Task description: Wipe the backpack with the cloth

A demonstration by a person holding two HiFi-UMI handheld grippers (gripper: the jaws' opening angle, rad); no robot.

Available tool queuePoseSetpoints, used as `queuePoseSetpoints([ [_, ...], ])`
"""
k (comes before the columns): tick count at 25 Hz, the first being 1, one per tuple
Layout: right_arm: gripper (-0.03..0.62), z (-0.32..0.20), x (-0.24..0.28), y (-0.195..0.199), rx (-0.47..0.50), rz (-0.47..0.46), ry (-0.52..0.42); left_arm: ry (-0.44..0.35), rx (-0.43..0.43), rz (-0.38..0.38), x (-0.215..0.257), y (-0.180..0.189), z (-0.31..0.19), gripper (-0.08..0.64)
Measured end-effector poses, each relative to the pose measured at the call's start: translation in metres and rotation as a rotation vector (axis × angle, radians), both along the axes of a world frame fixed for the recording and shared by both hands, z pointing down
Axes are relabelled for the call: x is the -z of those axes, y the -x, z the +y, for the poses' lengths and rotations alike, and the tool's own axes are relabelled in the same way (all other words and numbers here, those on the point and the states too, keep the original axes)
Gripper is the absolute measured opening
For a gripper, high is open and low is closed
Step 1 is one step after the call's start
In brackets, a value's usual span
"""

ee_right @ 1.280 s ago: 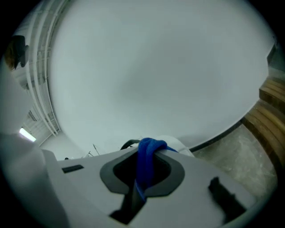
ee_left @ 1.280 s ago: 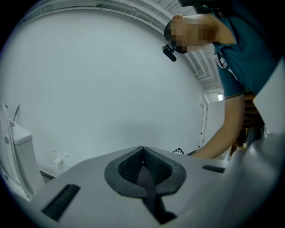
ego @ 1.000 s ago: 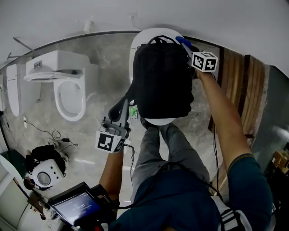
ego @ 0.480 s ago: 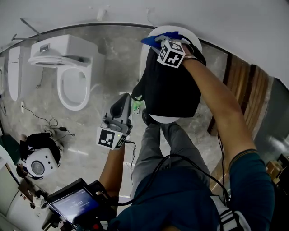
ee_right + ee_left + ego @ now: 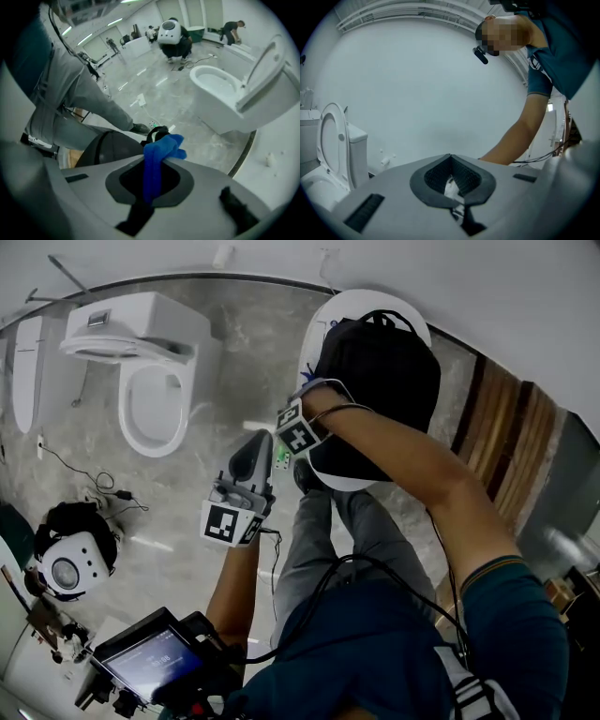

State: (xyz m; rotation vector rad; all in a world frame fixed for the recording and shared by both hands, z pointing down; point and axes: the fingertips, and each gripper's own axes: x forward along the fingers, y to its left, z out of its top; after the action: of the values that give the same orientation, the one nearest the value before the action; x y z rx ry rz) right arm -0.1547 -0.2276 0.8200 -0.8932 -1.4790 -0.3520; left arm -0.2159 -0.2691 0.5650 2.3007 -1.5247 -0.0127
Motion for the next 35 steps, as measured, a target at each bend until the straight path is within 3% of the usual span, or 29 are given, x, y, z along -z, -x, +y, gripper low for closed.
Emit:
queuePoseSetpoints([
  [2, 0.023, 0.029, -0.008, -0.012, 0.053, 0.04, -0.041, 0.002, 0.003, 0.001, -0.001, 0.003, 0.002, 0.003],
  [4, 0.023, 0.052, -0.009, -0.017, 0.06, 0.023, -0.076, 0.007, 0.002, 0.001, -0.003, 0.005, 0.003, 0.003],
  [8, 0.023, 0.084, 0.015, -0.01, -0.092, -0.083, -0.065, 0.011, -0.004, 0.012, -0.006, 0.006, 0.003, 0.003],
  [10, 0.023, 0.088, 0.031, -0.004, -0.254, -0.161, -0.044, 0.008, -0.009, 0.019, -0.005, 0.003, 0.002, 0.003],
  [13, 0.023, 0.084, 0.056, -0.009, -0.611, -0.206, 0.052, 0.0, -0.006, 0.002, -0.005, 0.002, 0.0, 0.003],
  [19, 0.023, 0.058, 0.077, -0.082, -1.19, -0.366, 0.112, -0.016, -0.021, -0.011, -0.009, -0.006, -0.003, 0.003],
  [22, 0.023, 0.033, 0.081, -0.141, -1.461, -0.426, 0.052, -0.006, -0.036, -0.026, -0.013, -0.013, -0.009, 0.003],
  [25, 0.025, 0.002, 0.085, -0.204, -1.721, -0.474, -0.068, -0.02, -0.06, -0.015, -0.012, -0.025, -0.016, 0.003],
  [32, 0.025, -0.091, 0.096, -0.28, -2.009, -0.595, -0.363, -0.045, -0.087, -0.022, -0.006, -0.04, -0.024, 0.003],
  [35, 0.025, -0.145, 0.09, -0.295, -2.035, -0.586, -0.502, -0.051, -0.091, -0.024, -0.005, -0.047, -0.025, 0.003],
])
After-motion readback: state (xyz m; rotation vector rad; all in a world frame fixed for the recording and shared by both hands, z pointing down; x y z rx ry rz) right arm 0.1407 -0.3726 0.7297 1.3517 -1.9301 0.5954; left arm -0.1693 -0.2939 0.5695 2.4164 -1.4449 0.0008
